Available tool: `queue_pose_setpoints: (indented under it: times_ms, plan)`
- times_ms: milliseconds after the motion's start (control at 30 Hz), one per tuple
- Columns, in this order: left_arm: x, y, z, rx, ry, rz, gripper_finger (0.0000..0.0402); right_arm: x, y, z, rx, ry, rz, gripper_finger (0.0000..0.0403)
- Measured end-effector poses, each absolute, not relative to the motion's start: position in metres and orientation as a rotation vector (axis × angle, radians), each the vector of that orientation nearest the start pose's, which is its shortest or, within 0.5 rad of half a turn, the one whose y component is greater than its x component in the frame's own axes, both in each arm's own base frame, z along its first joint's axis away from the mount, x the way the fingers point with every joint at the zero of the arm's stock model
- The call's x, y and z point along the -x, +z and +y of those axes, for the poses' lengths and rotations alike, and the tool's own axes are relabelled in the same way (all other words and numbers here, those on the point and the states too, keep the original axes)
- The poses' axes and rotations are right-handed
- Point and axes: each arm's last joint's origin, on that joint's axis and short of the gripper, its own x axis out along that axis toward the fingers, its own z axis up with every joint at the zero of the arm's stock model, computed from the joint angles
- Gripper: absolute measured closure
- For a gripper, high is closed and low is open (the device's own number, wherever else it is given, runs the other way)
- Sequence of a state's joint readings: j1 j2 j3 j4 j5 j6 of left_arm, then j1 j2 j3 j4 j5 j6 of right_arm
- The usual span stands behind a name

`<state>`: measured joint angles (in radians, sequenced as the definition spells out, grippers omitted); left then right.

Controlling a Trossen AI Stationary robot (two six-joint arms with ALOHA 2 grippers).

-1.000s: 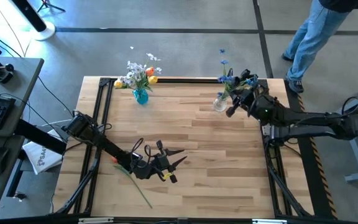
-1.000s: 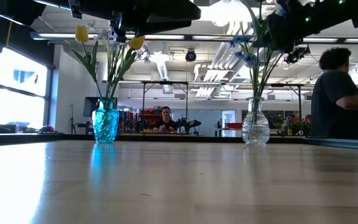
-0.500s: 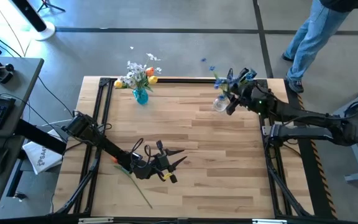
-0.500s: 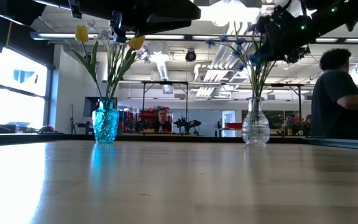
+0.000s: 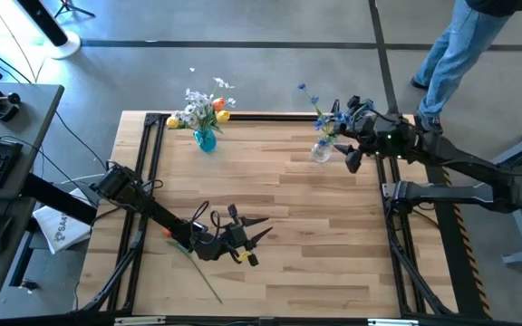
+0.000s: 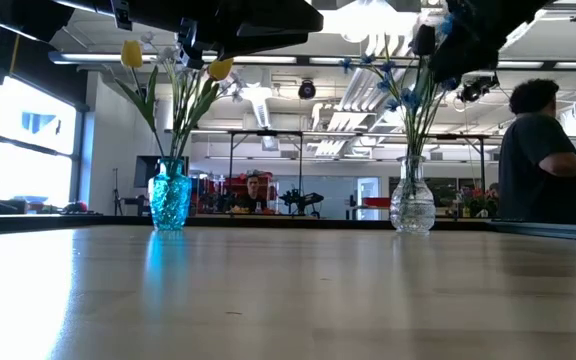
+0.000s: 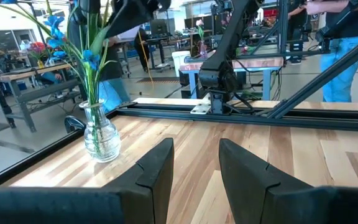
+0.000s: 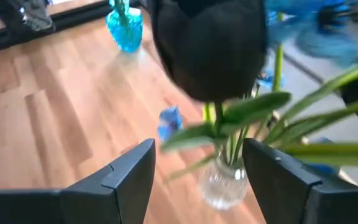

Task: Sort flowers into vase by color
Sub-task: Put the orange flower into the blue vase

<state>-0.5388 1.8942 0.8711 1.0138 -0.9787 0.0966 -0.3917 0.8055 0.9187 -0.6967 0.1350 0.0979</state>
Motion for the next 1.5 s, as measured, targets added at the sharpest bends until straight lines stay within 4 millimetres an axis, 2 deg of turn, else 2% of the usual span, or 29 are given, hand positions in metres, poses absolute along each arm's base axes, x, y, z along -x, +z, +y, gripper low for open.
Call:
queue_pose_setpoints:
  times_ms: [233, 400, 533, 700, 833, 933, 1067, 1133, 1333, 1500]
  plan:
    - [-0.327, 0.175, -0.167, -0.087, 0.439, 0.025, 0.0284, -0.127, 0.347, -0.049, -0.246, -0.466, 0.654, 0.0163]
    - [-0.327, 0.175, -0.167, -0.087, 0.447, 0.025, 0.0284, -0.127, 0.340, -0.030, -0.261, -0.274, 0.644, 0.0163]
    - [-0.324, 0.177, -0.170, -0.079, 0.534, 0.023, 0.0284, -0.132, 0.317, -0.010, -0.273, -0.145, 0.605, 0.0163]
    - [-0.328, 0.192, -0.184, -0.110, 0.655, 0.042, 0.0284, -0.147, 0.270, 0.019, -0.289, -0.018, 0.508, 0.0163]
    - [-0.340, 0.209, -0.198, -0.159, 0.666, 0.087, 0.0284, -0.156, 0.228, 0.045, -0.293, 0.065, 0.432, 0.0163]
    - [-0.349, 0.220, -0.205, -0.126, 0.612, 0.128, 0.0284, -0.157, 0.202, 0.062, -0.283, 0.086, 0.381, 0.0163]
    - [-0.363, 0.230, -0.202, 0.029, 0.411, 0.329, 0.0284, -0.155, 0.181, 0.080, -0.260, 0.070, 0.334, 0.0163]
    - [-0.364, 0.230, -0.193, 0.125, 0.392, 0.491, 0.0284, -0.154, 0.174, 0.086, -0.237, 0.048, 0.330, 0.0163]
    - [-0.338, 0.208, -0.170, 0.426, 0.604, 0.906, 0.0284, -0.158, 0.165, 0.097, -0.182, -0.019, 0.355, 0.0163]
    - [-0.303, 0.190, -0.178, 0.595, 0.803, 1.105, 0.0284, -0.162, 0.158, 0.100, -0.165, -0.025, 0.377, 0.0163]
